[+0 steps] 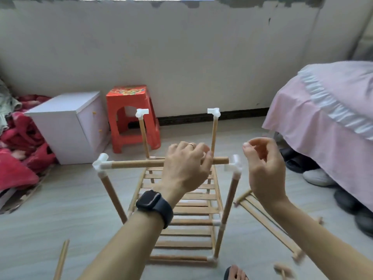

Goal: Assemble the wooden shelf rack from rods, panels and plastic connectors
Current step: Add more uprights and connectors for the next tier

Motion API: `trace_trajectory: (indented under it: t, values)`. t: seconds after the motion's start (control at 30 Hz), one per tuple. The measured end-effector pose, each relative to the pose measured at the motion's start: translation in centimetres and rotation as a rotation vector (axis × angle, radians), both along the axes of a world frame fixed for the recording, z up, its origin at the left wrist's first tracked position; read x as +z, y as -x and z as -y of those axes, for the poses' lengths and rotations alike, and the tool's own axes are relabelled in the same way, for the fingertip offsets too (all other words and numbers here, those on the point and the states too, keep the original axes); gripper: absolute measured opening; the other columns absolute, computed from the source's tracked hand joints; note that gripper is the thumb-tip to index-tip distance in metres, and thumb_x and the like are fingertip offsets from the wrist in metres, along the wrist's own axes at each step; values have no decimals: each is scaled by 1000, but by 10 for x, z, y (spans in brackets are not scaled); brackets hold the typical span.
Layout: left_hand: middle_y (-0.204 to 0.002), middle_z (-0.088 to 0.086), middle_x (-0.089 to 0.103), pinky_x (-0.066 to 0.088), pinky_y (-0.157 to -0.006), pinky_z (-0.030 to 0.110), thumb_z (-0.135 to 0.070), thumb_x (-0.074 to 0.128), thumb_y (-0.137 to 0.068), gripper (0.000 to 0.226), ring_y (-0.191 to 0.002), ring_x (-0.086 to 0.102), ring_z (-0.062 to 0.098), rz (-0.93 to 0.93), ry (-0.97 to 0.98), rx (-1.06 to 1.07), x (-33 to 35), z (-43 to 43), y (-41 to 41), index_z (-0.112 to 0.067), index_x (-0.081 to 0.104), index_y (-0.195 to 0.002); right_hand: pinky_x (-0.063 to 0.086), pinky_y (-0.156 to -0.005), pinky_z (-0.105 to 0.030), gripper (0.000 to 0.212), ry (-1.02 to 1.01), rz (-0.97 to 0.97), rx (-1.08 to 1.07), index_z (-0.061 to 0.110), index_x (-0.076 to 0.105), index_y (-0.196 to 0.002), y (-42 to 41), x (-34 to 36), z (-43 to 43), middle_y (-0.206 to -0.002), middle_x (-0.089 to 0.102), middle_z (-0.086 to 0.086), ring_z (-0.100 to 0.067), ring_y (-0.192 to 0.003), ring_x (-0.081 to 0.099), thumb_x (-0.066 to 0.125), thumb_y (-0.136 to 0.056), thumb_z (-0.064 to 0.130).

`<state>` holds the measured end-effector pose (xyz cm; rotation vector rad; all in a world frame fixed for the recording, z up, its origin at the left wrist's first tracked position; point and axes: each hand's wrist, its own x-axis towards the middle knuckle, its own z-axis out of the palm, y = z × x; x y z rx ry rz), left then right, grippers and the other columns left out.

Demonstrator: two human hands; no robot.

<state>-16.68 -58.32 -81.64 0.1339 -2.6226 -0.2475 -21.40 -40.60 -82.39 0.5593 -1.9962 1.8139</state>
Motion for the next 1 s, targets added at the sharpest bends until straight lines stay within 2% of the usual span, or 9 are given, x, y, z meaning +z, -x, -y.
trace_trajectory:
  t: [0.1,0.2,0.27,0.3,0.4,0.53,0.77,0.9,1.0]
  values:
    - [-77,-15,62,41,-79,34,-53,28,-103,46,-79,55,9,39,5,-138,2,-22,16,-32,68,-95,44,-71,-21,29,-59,230,-17,22,53,-107,16,-18,-9,-95,59,5,-6,-88,60,53,-100,50]
    - [-79,-15,66,33,-55,22,-58,36,-102,40,-69,59,4,61,-18,-193,3,-24,27,-34,67,-101,47,-79,-33,58,-217,388,162,24,62,-105,23,-42,-3,-96,69,2,-17,-95,65,29,-93,71]
    - [-82,-16,67,35,-53,21,-61,36,-101,39,-70,59,4,35,17,-223,0,-18,27,-37,66,-103,53,-78,-32,75,-237,381,269,21,70,-88,22,-48,4,-82,73,-4,-18,-83,70,19,-91,76]
    - [-81,-16,67,36,-54,20,-60,34,-102,39,-68,59,5,-3,44,-240,-2,-16,25,-37,66,-104,54,-72,-28,79,-229,370,305,21,70,-75,22,-49,7,-73,71,-6,-17,-73,70,17,-91,77]
    - [-72,-13,65,28,-54,21,-56,33,-104,41,-58,58,10,-228,200,-254,-14,-11,18,-34,68,-101,48,-59,-26,80,-198,353,310,18,56,-50,25,-50,13,-55,58,-6,-15,-55,57,16,-91,75]
    - [-65,-9,56,29,-53,24,-51,41,-104,35,-51,55,14,-344,354,-303,-26,-5,15,-29,68,-105,41,-56,-27,72,-137,379,304,17,46,-51,26,-52,14,-51,46,-3,-14,-52,47,16,-96,64]
    - [-72,-5,59,38,-49,28,-50,33,-107,42,-54,57,18,-269,396,-296,-29,-5,10,-24,65,-119,42,-60,-34,68,-122,373,323,16,46,-53,27,-54,12,-51,46,-2,-14,-52,48,18,-96,61]
    - [-77,-5,62,35,-53,29,-51,31,-106,45,-60,60,19,-218,420,-256,-31,-10,13,-22,65,-111,42,-60,-35,66,-119,391,336,17,48,-56,28,-54,9,-51,46,0,-13,-53,48,19,-97,60]
    - [-77,-4,62,31,-54,30,-50,41,-104,37,-61,59,21,-206,456,-226,-33,-15,15,-19,61,-97,43,-61,-34,67,-145,395,364,16,51,-60,29,-54,9,-54,48,0,-13,-55,49,19,-102,58]
